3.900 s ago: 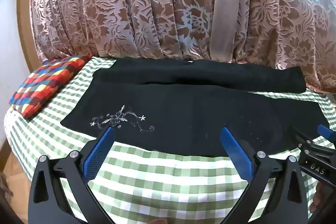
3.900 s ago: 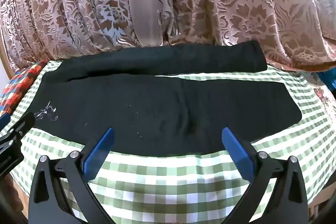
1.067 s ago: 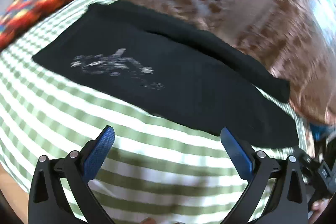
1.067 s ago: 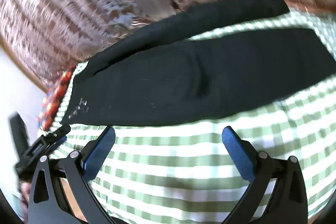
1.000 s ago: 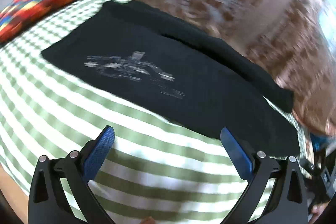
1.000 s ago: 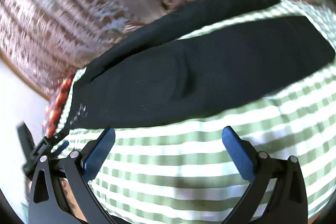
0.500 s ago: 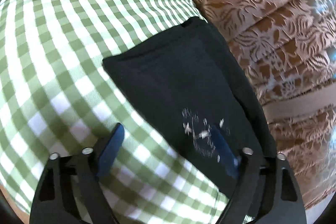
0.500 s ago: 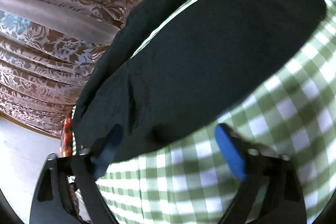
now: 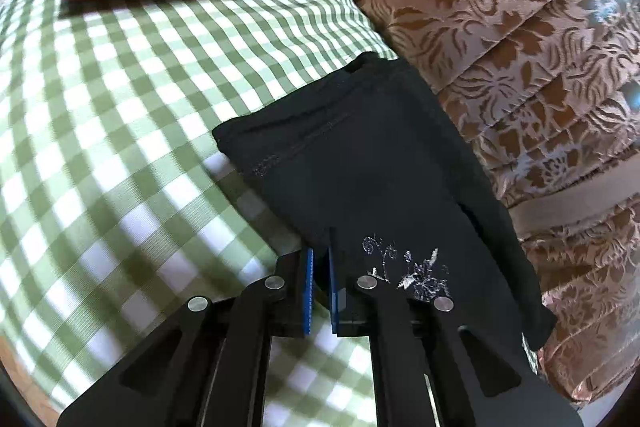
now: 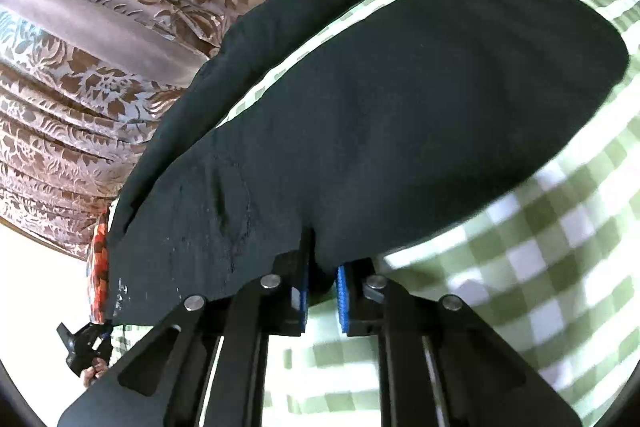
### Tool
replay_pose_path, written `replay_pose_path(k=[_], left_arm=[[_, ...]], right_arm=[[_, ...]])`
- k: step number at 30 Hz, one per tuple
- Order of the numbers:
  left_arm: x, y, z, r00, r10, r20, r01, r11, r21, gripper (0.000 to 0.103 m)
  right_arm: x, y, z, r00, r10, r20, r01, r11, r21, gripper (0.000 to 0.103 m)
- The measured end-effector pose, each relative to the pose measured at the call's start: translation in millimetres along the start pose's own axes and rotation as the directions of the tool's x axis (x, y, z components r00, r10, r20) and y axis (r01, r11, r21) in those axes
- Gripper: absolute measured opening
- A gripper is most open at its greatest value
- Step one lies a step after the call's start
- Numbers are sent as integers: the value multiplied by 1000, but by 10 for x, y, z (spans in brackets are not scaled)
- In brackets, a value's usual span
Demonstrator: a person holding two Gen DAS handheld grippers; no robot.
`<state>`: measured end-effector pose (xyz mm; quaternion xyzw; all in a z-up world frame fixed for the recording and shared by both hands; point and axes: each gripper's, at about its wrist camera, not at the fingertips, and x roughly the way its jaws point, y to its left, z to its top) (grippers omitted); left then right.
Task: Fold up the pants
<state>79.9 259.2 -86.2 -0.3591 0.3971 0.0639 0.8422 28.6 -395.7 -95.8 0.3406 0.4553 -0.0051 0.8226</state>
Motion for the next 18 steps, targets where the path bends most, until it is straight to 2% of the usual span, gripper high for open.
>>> replay_pose_path(k=[8,12,13,15,17,18], left_arm=[[-507,117,-328,999,32,-18,-31,999,31,5],[-619,199,-550,996,78,-46,-75,995,61,5],[-594,254,-612,994,87,-60,-84,995,56,5],[-572,269,-642,994,93,-59,-89,993,80,7],[-558,251,-616,992,111,-58,-106,991,80,8],[-553,219,-599,991,124,-59,-118,988,96,8]], right_arm=[[-386,-120,-288,1000,-21,-13,20,999,-46,9],[-504,-229,-393,999,-26,-24,25,999,-47,11],[-526,-288,-400,999,-35,-19,35,999,-30,21],[-593,-431,-385,1000,-25,-3,25,1000,18,25],[-703,-632,-324,999,-36,36,33,996,81,40],[-757,-735,-276,997,-45,60,38,993,112,42]])
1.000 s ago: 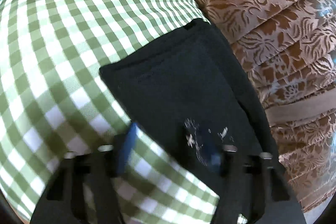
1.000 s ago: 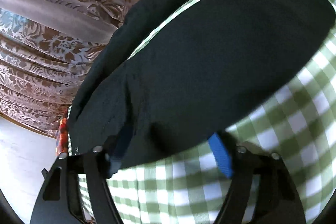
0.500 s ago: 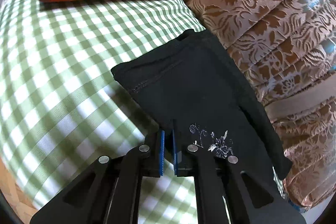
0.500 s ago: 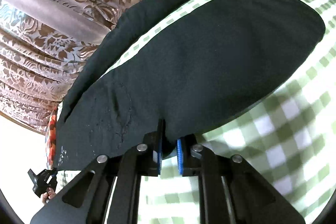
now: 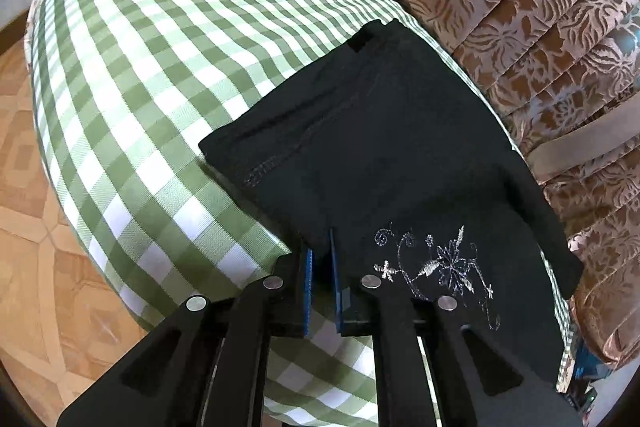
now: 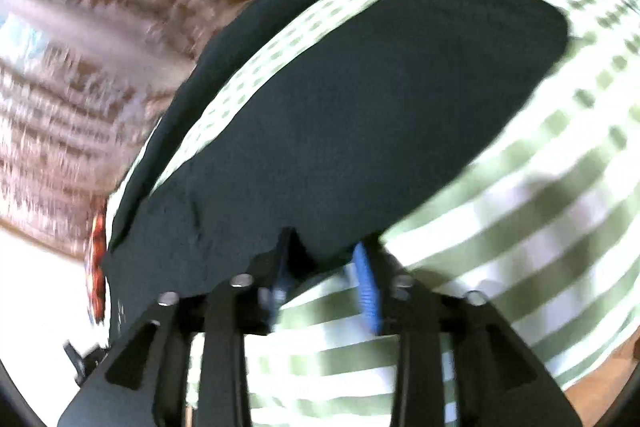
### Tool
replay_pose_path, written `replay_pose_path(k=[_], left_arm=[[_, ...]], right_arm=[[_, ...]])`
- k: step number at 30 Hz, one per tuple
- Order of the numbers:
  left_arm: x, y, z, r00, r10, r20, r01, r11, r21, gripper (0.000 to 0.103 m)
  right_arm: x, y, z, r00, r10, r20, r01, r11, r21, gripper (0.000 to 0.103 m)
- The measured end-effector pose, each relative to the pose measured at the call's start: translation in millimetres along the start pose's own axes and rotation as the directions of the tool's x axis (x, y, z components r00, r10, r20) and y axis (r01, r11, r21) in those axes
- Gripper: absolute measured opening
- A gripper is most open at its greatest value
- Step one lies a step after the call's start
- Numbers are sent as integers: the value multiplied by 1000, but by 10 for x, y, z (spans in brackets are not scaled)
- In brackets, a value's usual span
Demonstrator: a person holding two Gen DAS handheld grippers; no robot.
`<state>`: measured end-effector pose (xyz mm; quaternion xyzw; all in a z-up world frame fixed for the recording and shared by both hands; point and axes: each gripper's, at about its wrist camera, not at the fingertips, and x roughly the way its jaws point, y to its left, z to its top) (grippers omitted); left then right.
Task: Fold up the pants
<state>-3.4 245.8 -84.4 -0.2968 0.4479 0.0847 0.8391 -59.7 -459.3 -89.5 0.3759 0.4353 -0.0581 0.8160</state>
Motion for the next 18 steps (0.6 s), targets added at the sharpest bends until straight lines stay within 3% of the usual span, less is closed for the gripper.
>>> replay_pose_path(k=[3,6,9,10,11,14,18], left_arm=[[-7,-72,44,999,37,-9,-37,999,40,9],[-83,-133,56,995,96,21,-98,991,86,19],[-102,-137,39,987,154,40,-157,981,116,25],[-82,-126,32,986,165,30,-167,979,119,25],[-77,-121,27,984,178,30,-180,976,123,25],[-62,-189,7,973,227,42,-231,957,177,25],[-44,-177,20,968,248,32,-249,951,184,25]], right_arm=[[-118,-292,224,996,-42,75,33,993,111,46],[-183,-481,469,987,-95,127,72,982,172,46],[-152,-518,659,978,-152,144,126,976,175,32],[-147,-510,703,974,-172,147,147,975,166,11],[-170,-489,722,969,-190,155,168,975,146,7],[-357,-420,698,950,-229,213,215,973,88,6],[-294,-596,606,936,-305,175,294,952,86,6]])
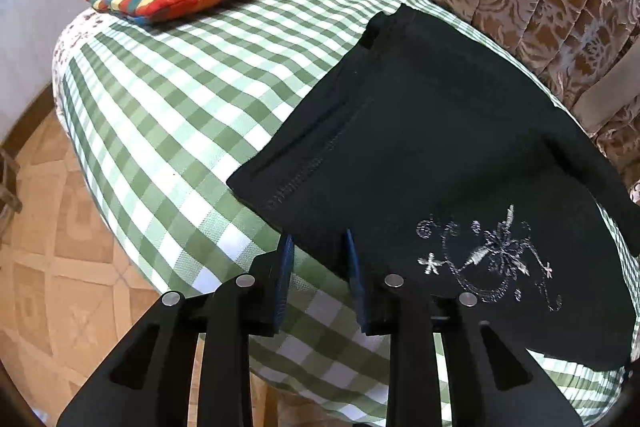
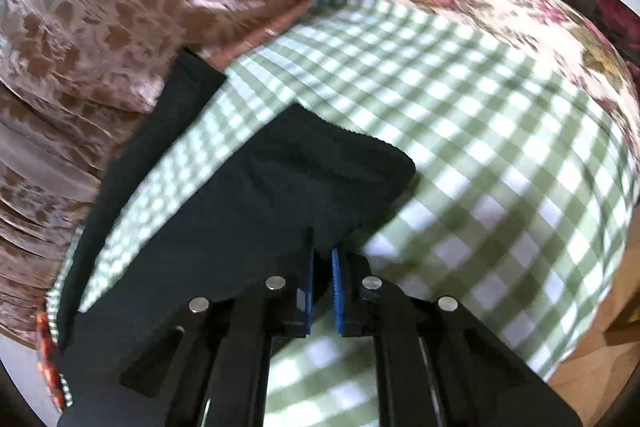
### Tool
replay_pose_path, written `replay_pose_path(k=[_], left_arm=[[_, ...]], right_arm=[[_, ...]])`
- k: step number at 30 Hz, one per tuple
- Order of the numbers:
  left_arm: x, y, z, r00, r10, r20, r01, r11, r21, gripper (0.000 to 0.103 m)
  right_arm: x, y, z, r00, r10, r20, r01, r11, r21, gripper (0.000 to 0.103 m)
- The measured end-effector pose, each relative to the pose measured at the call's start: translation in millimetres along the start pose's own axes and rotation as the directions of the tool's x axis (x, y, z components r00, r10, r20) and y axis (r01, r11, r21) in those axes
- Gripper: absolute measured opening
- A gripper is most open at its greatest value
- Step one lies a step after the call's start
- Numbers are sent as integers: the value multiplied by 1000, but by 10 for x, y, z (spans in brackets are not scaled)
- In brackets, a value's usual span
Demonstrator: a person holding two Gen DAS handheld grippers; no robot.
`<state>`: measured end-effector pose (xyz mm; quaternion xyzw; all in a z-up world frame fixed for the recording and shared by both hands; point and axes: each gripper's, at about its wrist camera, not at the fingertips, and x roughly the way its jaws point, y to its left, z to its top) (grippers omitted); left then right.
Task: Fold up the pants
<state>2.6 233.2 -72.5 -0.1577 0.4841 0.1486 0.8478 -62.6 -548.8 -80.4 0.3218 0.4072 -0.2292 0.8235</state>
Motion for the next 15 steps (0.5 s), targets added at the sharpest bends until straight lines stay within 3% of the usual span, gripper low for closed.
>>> replay_pose_path(k=[4,6,7,9,15], left_arm=[[-84,10,68,999,35,15,-35,999,15,25],[-199,75,113,996,80,50,-81,997,4,25],[-255,109,133,993,91,70,-91,996,-8,25],[-371,188,168,991,80,110,-75,996,-43,25],[-503,-64,219,984,11,177,-13,1000,9,25]], right_arm=[[-1,61,-42,999,-37,12,37,998,-54,8],[-29,112,-41,998,-59,19,60,995,-75,17],[-92,123,-46,996,-84,36,86,993,-84,34],[-222,168,-72,987,-129,96,139,985,-102,55],[-580,606,-268,973,-118,199,169,951,-260,63]])
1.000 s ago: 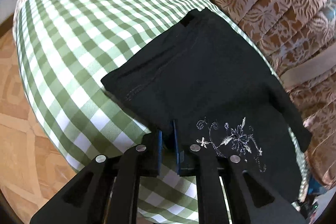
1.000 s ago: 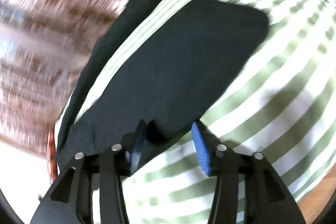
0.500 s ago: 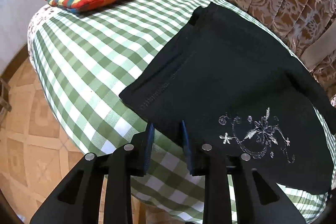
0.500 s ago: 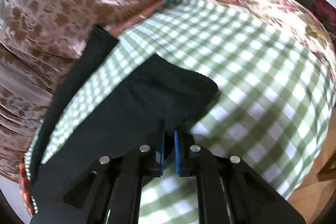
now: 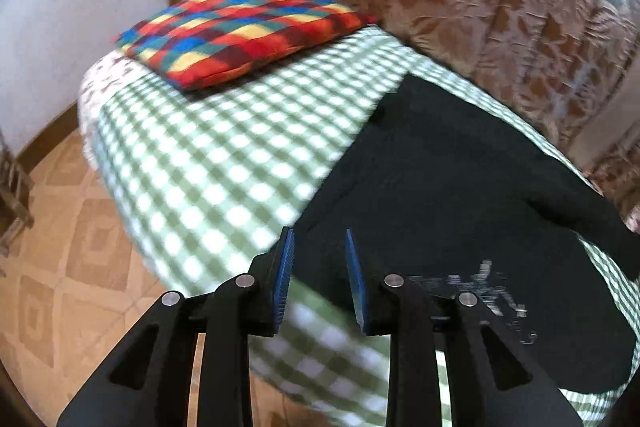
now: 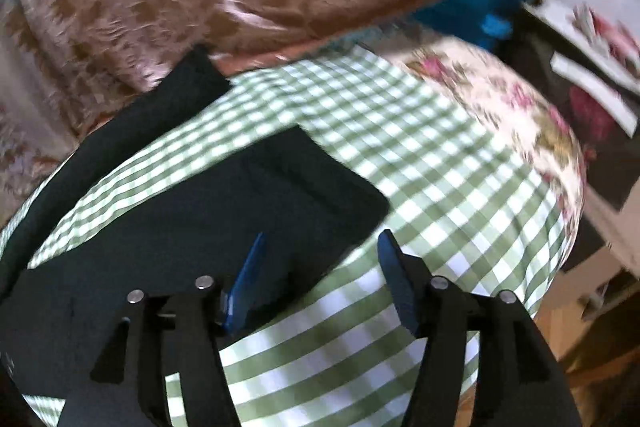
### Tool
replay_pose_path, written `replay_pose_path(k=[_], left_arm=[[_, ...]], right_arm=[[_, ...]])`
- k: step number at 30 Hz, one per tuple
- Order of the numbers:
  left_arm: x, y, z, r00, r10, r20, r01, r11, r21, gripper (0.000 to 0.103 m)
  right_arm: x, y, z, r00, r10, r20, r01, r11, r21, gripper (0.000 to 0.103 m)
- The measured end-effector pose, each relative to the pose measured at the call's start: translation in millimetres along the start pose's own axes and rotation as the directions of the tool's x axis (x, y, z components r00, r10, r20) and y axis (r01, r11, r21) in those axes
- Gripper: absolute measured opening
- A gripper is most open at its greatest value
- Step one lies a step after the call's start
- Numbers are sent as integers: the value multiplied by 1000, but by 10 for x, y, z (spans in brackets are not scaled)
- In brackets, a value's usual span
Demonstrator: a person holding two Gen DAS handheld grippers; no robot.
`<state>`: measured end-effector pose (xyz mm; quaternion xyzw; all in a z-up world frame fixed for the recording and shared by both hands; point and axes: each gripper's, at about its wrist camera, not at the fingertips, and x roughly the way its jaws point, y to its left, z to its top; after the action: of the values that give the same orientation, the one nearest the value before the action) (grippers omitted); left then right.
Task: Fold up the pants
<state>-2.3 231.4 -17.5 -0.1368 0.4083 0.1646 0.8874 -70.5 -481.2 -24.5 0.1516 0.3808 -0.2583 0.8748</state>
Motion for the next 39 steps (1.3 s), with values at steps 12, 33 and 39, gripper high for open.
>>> replay_pose_path(k=[12,33,39], left_arm=[[196,-1084,-267,975,-209,-71,218,962,165,25],[661,-872,691,973,-216,-84,222,972,72,51],[985,-785,1161,965,-246,-91,248,969,11,51]], right_arm=[[-424,1860,-294,967,251,41,-210,878,-429,70],[27,3037,-557,944,315,-93,-304,726,-617,74],[261,3054,-308,916,359,-178,-396,749,-531,74]])
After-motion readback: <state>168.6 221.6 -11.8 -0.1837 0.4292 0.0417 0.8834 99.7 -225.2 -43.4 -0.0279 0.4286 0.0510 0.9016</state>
